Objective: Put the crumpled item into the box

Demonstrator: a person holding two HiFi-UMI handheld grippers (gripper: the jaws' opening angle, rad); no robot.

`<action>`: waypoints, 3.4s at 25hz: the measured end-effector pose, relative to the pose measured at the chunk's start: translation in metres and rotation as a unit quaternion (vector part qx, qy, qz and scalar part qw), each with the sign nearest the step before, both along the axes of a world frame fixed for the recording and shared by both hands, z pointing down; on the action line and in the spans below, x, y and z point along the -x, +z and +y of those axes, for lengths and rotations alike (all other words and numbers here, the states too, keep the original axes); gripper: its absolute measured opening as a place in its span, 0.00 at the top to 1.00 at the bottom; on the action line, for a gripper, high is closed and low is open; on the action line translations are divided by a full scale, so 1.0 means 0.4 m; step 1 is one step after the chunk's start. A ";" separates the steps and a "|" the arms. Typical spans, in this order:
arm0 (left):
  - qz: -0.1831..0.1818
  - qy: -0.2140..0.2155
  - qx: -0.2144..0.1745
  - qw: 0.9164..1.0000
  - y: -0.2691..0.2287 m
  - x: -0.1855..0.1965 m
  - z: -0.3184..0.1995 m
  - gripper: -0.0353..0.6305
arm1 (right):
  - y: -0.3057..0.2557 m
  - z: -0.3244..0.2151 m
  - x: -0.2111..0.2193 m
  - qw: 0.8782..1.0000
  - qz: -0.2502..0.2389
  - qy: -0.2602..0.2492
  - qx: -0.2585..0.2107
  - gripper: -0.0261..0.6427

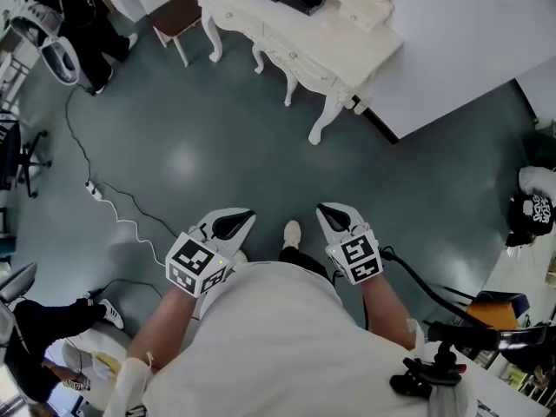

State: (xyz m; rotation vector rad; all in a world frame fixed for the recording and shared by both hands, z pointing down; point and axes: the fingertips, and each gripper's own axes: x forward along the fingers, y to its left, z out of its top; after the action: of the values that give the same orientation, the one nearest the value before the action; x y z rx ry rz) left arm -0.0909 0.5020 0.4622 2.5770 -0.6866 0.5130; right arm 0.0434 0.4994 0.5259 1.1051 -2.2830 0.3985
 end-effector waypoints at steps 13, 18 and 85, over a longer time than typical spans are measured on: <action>0.006 -0.016 -0.015 1.000 -0.017 -0.266 -0.108 0.94 | 0.008 -0.141 -0.221 1.000 -0.008 -0.015 -0.023 0.89; -0.004 -0.014 -0.006 1.000 0.001 -0.315 -0.178 0.94 | 0.023 -0.231 -0.272 1.000 -0.010 -0.012 -0.023 0.88; -0.008 -0.056 0.001 0.998 -0.072 -0.168 -1.799 0.94 | 0.356 -1.962 -0.455 0.984 0.169 0.020 0.050 0.74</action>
State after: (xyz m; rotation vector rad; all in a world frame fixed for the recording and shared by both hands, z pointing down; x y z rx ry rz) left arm -0.0238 -0.2175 0.4335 2.5178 -0.8298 0.4978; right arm 0.2256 -0.2856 0.6683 1.0775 -1.9271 0.3116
